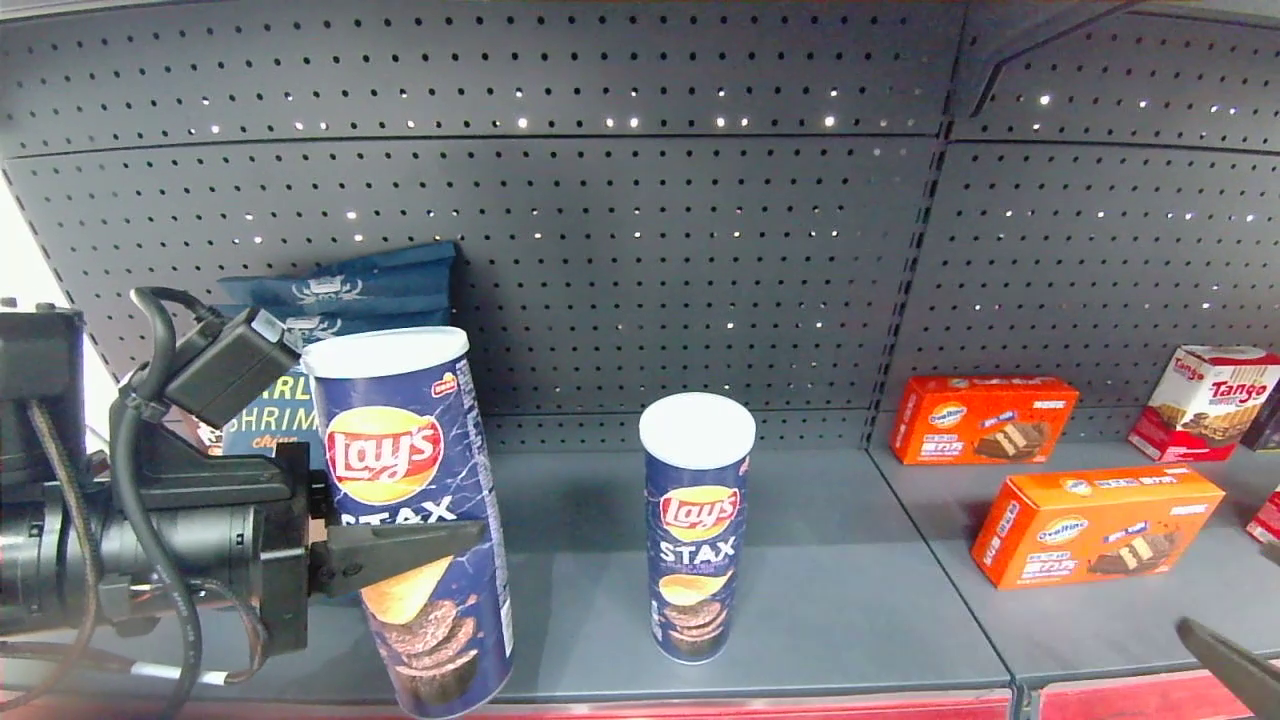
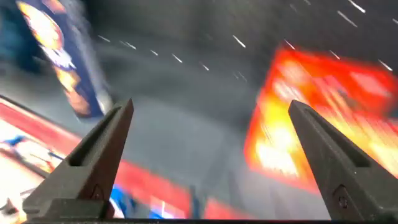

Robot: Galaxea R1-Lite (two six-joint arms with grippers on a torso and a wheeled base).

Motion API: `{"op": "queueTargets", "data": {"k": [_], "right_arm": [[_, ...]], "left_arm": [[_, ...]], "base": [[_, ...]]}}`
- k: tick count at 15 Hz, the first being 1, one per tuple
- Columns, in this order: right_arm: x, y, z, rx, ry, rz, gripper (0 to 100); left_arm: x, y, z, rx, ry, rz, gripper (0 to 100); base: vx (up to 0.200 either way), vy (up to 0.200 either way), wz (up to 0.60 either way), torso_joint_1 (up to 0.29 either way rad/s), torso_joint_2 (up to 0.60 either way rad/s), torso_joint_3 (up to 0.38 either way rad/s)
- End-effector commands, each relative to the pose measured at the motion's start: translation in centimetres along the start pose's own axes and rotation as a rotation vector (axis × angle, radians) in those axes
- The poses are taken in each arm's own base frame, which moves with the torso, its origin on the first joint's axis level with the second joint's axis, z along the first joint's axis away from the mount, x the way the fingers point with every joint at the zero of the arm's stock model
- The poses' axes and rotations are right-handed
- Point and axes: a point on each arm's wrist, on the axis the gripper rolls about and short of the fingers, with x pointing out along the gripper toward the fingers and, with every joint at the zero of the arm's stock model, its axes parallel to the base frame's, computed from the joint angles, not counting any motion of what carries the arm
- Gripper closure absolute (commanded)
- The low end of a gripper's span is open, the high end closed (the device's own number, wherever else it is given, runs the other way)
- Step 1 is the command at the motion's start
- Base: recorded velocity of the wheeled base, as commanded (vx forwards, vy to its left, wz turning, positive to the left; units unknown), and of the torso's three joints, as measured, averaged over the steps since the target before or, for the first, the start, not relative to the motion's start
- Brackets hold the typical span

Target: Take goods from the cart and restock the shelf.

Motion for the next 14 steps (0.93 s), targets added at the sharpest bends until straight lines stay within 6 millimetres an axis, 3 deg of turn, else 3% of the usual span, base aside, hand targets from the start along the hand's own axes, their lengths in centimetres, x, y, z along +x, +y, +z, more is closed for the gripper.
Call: {"op": "queueTargets", "data": {"k": [1, 4, 7, 14], "right_arm": [[-6.2, 1.0, -2.7, -0.003, -0.058, -0.153, 0], [-7.4, 1.3, -5.8, -0.004, -0.076, -0.229, 0], [-6.9, 1.0, -7.7, 0.006, -0.017, -0.343, 0], [-6.6, 1.3, -9.0, 0.044, 0.053, -0.124, 0]], "left_arm": [[0.0, -0.1, -0.1, 0.0, 0.001, -0.001, 100], [0.0, -0.1, -0.6, -0.012, 0.015, -0.003, 100], [-0.1, -0.3, -0.9, -0.013, 0.017, -0.004, 100], [-0.1, -0.3, -0.9, -0.014, 0.019, -0.006, 100]], "base": [[0.0, 0.0, 0.0, 0.0, 0.0, 0.0], [0.0, 0.0, 0.0, 0.0, 0.0, 0.0], [0.0, 0.0, 0.0, 0.0, 0.0, 0.0], [0.0, 0.0, 0.0, 0.0, 0.0, 0.0]]}}
